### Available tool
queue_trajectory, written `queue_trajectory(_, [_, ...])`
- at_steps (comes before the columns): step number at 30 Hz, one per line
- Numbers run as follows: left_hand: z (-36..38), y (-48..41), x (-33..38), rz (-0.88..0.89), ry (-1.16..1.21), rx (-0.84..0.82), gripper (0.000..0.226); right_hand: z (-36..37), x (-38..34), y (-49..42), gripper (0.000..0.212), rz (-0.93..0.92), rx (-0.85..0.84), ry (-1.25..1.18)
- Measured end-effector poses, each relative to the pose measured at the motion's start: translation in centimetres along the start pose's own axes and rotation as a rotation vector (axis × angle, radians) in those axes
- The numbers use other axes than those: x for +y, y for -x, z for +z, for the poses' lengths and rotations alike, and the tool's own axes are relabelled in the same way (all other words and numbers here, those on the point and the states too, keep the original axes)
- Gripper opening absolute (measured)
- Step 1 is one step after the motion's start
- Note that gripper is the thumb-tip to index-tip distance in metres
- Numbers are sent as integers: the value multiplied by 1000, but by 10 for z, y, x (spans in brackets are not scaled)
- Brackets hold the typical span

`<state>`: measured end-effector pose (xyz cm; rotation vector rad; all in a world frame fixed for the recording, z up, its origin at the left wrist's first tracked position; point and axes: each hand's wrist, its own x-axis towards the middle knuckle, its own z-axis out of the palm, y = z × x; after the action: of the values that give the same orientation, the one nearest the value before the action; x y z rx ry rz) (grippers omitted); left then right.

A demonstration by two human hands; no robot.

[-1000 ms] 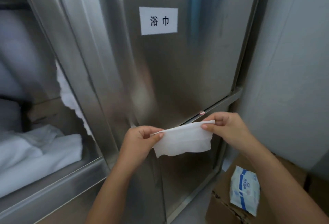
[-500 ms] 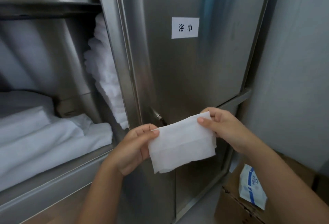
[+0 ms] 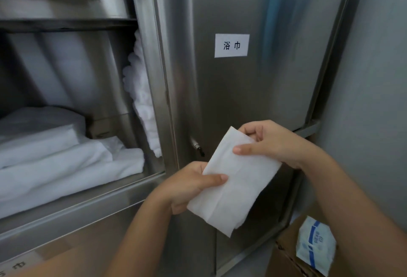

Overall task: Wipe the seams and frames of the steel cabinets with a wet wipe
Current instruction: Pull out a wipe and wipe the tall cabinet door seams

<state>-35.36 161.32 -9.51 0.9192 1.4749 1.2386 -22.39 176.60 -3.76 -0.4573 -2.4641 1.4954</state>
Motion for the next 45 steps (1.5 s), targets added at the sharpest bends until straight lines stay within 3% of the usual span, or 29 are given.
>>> queue_trajectory(3, [11, -16, -1, -15, 53, 94, 19, -11, 7, 11, 14, 20, 63, 193])
queue_trajectory(7, [31, -42, -1, -83, 308, 118, 22, -16, 17, 24, 12, -98, 264, 482])
queue_trajectory(10, [46, -55, -4, -88, 549, -7, 36, -17, 32, 39, 21, -235, 346, 621])
queue_trajectory(13, [56, -63, -6, -98, 707, -163, 35, -22, 47, 57, 25, -397, 403, 689])
queue_trajectory(18, [65, -75, -4, -99, 880, -513, 66, -10, 58, 91, 28, -337, 454, 869])
queue_trajectory(23, [92, -82, 3, -152, 778, -733, 79, 10, 60, 135, 31, -147, 617, 1012])
queue_trajectory(30, [158, -69, 2, -222, 637, -838, 65, 38, 48, 202, 32, 97, 783, 1241])
queue_trajectory(34, [200, -47, 0, -265, 589, -932, 35, 49, 38, 242, 31, 234, 955, 1164])
queue_trajectory(38, [244, -19, -3, -308, 516, -1082, 46, 57, 17, 292, 34, 360, 1130, 1049])
queue_trajectory(41, [284, 8, -6, -320, 418, -1225, 64, 62, 1, 341, 33, 394, 1362, 988])
queue_trajectory(45, [346, 61, -13, -264, 273, -1320, 36, 73, -18, 418, 16, 486, 1627, 841])
